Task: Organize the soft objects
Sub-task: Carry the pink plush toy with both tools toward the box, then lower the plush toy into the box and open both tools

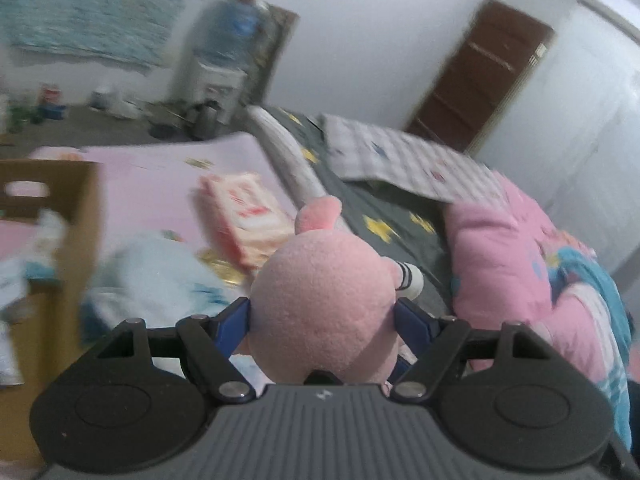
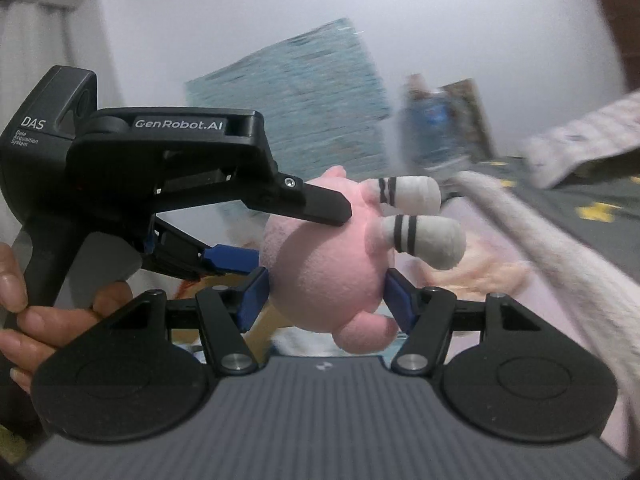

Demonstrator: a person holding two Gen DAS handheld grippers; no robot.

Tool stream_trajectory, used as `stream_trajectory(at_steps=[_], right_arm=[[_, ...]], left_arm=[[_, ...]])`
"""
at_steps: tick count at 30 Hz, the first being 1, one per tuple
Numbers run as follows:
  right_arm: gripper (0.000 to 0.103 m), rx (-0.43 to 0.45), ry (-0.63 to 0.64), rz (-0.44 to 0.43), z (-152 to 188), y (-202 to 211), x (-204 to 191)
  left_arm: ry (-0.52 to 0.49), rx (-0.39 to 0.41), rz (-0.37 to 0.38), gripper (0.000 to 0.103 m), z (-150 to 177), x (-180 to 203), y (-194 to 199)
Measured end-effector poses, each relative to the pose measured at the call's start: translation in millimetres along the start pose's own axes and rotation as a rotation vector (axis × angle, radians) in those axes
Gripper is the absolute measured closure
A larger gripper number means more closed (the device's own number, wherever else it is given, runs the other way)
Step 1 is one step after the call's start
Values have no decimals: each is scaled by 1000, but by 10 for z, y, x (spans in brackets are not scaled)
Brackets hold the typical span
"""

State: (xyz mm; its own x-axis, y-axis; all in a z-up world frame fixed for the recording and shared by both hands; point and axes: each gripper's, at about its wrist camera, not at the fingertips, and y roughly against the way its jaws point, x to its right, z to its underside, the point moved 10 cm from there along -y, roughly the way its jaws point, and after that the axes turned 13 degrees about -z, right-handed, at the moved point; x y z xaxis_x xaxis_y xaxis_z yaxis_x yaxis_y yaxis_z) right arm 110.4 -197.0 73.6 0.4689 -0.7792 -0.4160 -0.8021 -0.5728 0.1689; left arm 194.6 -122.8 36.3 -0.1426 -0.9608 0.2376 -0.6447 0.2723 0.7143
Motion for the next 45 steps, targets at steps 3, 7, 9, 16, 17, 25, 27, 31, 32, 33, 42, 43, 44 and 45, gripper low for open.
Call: stream_trajectory(at_steps=[3,7,9,16,17,25,27,31,32,33,42,43,44,45], right_arm=[[41,-68,21,-98,6,-297,-387],[41,-184,38,-232,48,-743,-901],[41,-242,45,-281,87,-971,-1119],[39,-467,92,-311,365,-1687,-1545],[39,-499,90,-307,419,-1774,-1566],[39,-765,121,-225,864,-2391,-1749],[39,-809,164,-195,937,-2517,-1791],[39,-859,284,-139,1049,-2668,-1930],[39,-863,324,-118,1055,-2701,-1960],[39,-865,379,-89,1059,-2738,-1998],[37,-835,541,-32,971,-2825,-2003],[37,-825,539,-30,932,-2780,-1932],[37,-815,535,-29,889,-2735,-1901],[37,-803,531,-28,847,-2700,-1872]], left_arm=[[62,41,-63,24,-32,-437,257],[176,68,-139,24,-70,-1090,507],[238,71,-161,24,-85,-1384,566],[415,20,-184,24,-2,-2247,356],[438,5,-179,24,52,-2375,329],[617,-117,-95,25,310,-2952,-317],[654,-134,-71,25,363,-3024,-426],[713,-161,-45,24,391,-3125,-619],[717,-168,-42,24,389,-3130,-659],[722,-175,-37,22,387,-3130,-684],[742,-191,-34,18,396,-3167,-791],[739,-188,-36,18,397,-3168,-787],[737,-188,-39,18,396,-3173,-785],[734,-186,-41,18,398,-3170,-775]])
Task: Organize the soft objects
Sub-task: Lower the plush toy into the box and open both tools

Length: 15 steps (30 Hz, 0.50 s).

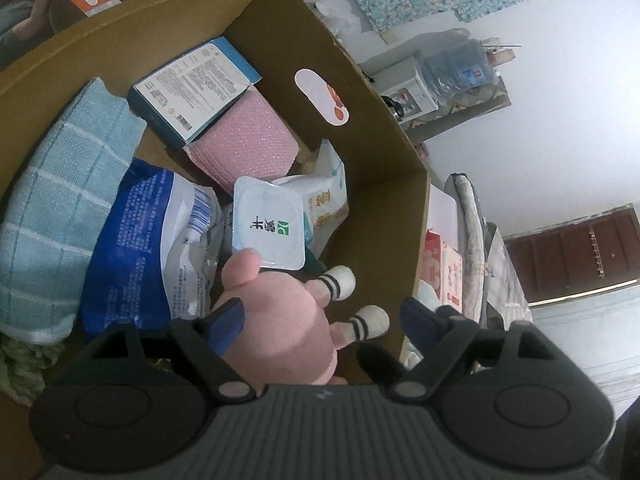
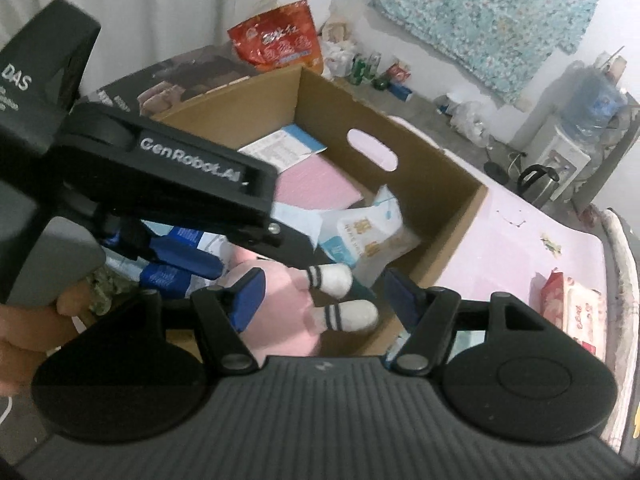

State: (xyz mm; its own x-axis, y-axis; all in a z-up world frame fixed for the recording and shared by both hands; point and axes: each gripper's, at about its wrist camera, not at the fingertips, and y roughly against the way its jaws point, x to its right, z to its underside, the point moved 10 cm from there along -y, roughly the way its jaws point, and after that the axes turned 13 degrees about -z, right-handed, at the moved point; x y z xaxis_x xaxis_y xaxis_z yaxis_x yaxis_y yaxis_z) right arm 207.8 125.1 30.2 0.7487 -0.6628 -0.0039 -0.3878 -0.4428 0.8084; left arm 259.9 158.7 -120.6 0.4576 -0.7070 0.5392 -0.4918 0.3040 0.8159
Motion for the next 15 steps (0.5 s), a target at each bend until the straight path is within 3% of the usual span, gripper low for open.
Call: stream_trajectory(at_steps=[7,11,15], right_arm=[[36,124,-75,-51,136,542,323],[24,246,-161,-100,247,1013,432],[21,371,-266,-125,496,1558,572]], left_arm=[[-35,29,11,17,60,50,200],[-80,74,12,15,120,112,453],[-161,141,31,11,224,204,808]])
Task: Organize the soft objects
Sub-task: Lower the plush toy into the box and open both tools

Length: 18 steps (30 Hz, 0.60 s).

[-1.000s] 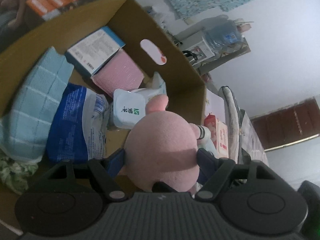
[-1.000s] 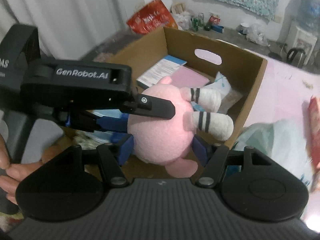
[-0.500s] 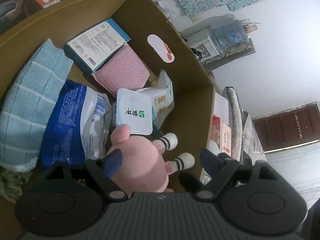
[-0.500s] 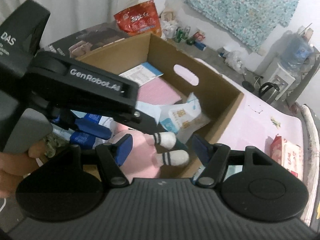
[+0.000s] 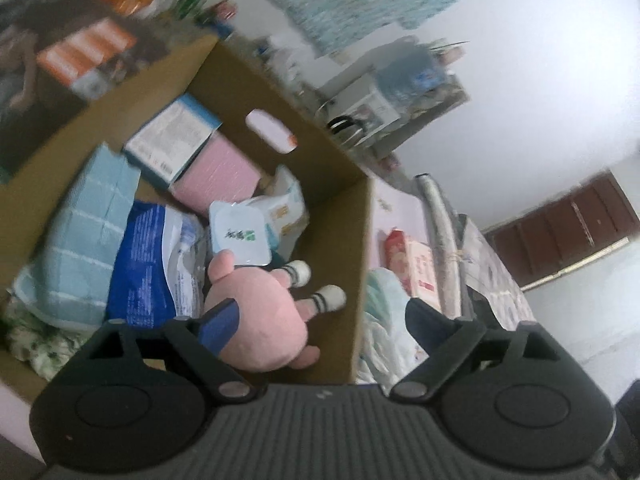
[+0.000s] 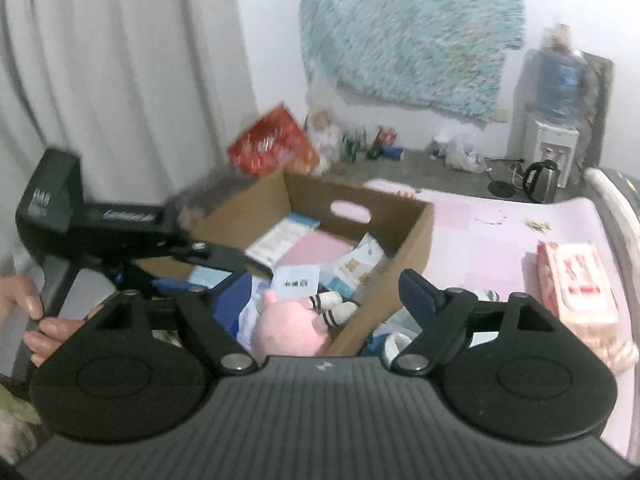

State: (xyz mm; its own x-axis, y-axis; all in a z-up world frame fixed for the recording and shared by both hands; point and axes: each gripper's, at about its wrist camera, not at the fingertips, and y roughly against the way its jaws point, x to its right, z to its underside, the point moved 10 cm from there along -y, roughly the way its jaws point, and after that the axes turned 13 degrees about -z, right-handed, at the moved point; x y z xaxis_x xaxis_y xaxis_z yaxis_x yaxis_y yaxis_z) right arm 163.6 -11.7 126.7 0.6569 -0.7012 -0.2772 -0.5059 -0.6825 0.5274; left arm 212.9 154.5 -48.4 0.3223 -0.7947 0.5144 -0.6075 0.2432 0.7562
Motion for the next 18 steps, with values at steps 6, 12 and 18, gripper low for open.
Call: stream_trajectory(at_steps=[6,12,18], right_arm=[[20,141,-159,-20,304,717,306],[19,175,-311,-7,900,894,716],[19,212,-456,50,1418,946,1250]], left_arm=[[-103,93,-5,8,113,123,397],[-223,140,5,6,355,431,461],[-388,152,-6,5,646,856,257]])
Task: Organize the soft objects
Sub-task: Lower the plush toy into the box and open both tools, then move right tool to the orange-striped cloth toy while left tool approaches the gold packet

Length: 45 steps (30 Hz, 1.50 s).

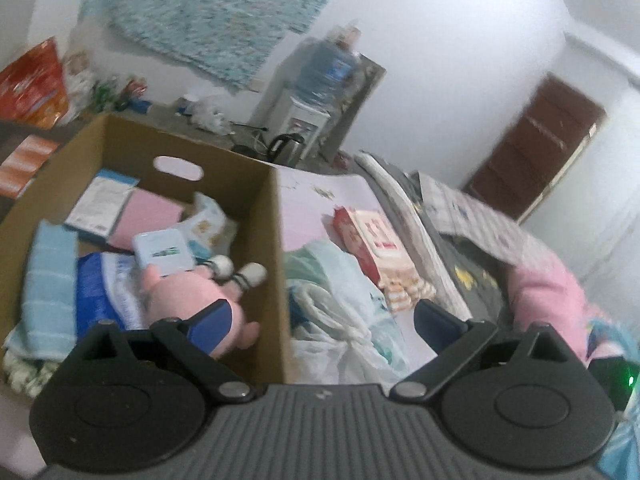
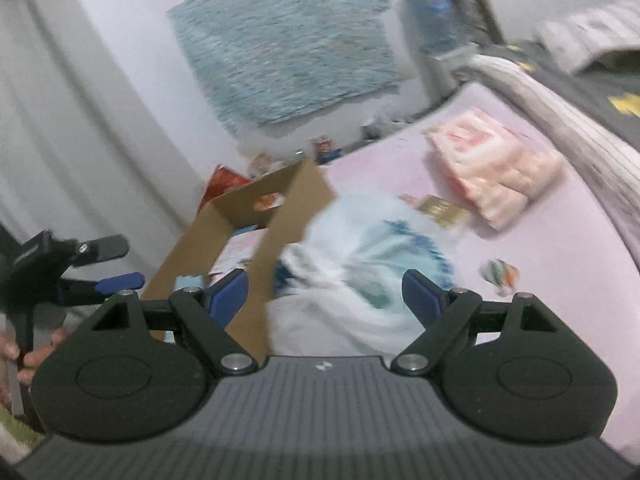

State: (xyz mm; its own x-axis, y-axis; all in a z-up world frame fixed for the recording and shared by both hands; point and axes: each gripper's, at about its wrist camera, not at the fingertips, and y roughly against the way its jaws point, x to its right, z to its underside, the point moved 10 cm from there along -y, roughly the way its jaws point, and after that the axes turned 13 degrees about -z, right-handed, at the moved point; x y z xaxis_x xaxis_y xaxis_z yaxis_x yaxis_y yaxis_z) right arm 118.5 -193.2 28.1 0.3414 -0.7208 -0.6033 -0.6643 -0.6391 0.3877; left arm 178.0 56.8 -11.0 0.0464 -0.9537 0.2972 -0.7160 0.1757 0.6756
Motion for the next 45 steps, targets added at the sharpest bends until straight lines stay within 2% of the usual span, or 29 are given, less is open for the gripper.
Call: stream_trajectory(at_steps=[4,8,14,17,20,22,24,28,29,32,36,39,45], right_arm=[[18,31,-41,41,-9,74,396],[17,51,-46,82,-169,111,750],[17,49,-115,83,-460,-180,1240],[17,81,-186,104,-605,-318,1536],[18,114,-256,139,-718,-467,1875],[19,128,-283,177,-757,-580,2102],[23,126,-320,228,-768,-691,2329],[27,128,-356,284,-798,-914,2646],[30,128,-358,289,-806,-967,2704],[48,129,-365,288,-814,-1129,2835],[57,141,-340,279,-831,-1222,2894],[60,164,-325,285,-824,-1150,2894],[60,220,-213,291,-724,-726,2612]], left_arm=[[-86,-6,-14,5,57,327,-198],[-138,-9,-27,5,110,565,-383],[-217,-35,-60,5,27,913,-742],[-294,-109,-58,4,-92,1182,-1038],[-285,-217,-78,5,-203,1365,-1441],[-242,-294,-105,5,-255,1435,-1734],[-208,-328,-113,7,-285,1484,-1940],[-178,-338,-171,10,-337,1505,-2330],[-177,-343,-177,11,-352,1533,-2410],[-194,-367,-218,14,-359,1556,-2651],[-228,-444,-270,14,-281,1567,-2929],[-232,-500,-298,14,-215,1569,-3082],[-255,-601,-352,12,-75,1585,-3337]])
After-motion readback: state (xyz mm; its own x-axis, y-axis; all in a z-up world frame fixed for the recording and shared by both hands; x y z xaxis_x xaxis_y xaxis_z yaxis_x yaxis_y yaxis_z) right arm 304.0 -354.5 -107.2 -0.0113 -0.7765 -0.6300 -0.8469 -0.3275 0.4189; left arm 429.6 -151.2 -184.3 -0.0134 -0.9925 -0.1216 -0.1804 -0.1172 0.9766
